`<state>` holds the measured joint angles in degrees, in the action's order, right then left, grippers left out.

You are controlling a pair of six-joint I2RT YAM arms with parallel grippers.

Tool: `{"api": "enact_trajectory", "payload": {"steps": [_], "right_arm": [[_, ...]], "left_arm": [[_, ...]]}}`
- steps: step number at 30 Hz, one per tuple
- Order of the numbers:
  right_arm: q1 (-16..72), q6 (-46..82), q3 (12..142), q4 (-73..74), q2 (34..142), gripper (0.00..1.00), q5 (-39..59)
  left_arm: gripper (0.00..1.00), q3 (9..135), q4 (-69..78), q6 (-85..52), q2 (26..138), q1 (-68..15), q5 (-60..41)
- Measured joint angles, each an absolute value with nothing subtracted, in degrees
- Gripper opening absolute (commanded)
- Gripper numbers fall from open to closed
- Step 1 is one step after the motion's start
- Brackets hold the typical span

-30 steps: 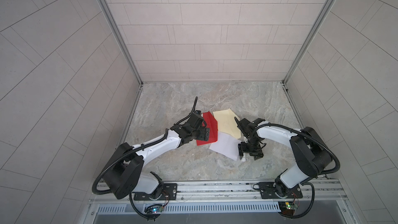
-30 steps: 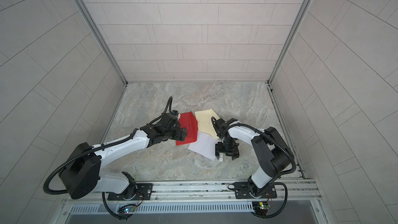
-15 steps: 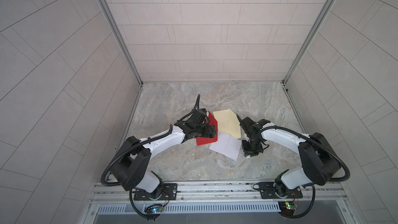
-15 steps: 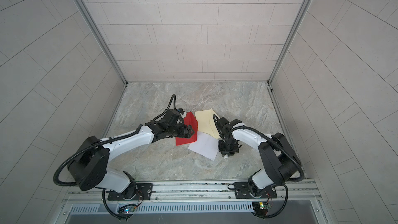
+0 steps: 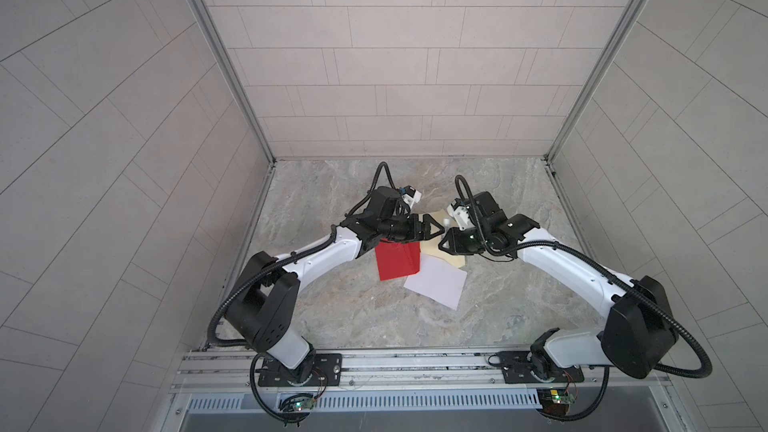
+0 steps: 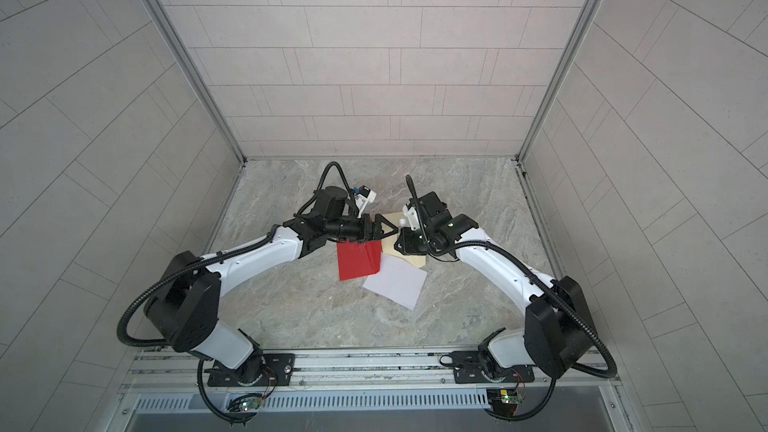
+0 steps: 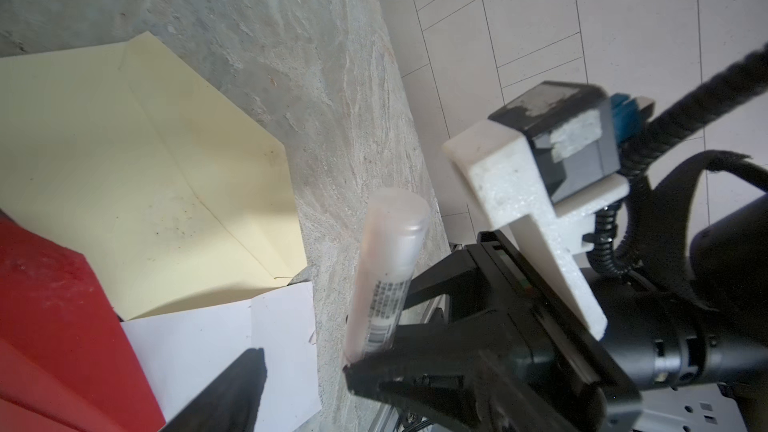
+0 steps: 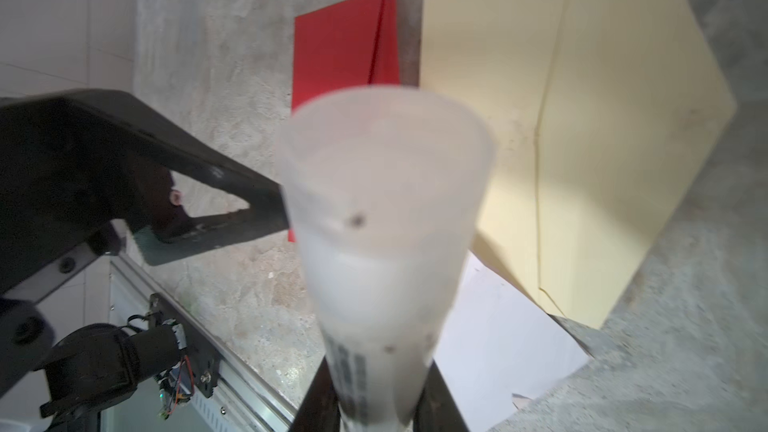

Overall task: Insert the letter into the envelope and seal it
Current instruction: 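Lift the glue stick toward the left gripper while the left gripper rises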

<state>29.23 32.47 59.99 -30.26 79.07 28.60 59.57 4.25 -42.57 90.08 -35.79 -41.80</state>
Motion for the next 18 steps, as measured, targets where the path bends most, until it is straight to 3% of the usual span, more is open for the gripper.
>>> {"api": "enact_trajectory", "payload": {"steps": [10, 18], "right_arm": [[30.9, 30.2, 59.7, -26.2, 78.5, 0.00, 42.3], [31.2, 28.0, 59.7, -27.6, 77.3, 0.00, 46.1]], "left_arm": [[0.69, 56.2, 6.7, -45.7, 85.6, -34.1, -41.3], [0.58, 56.1, 8.1, -47.1, 85.5, -33.4, -41.9]]}}
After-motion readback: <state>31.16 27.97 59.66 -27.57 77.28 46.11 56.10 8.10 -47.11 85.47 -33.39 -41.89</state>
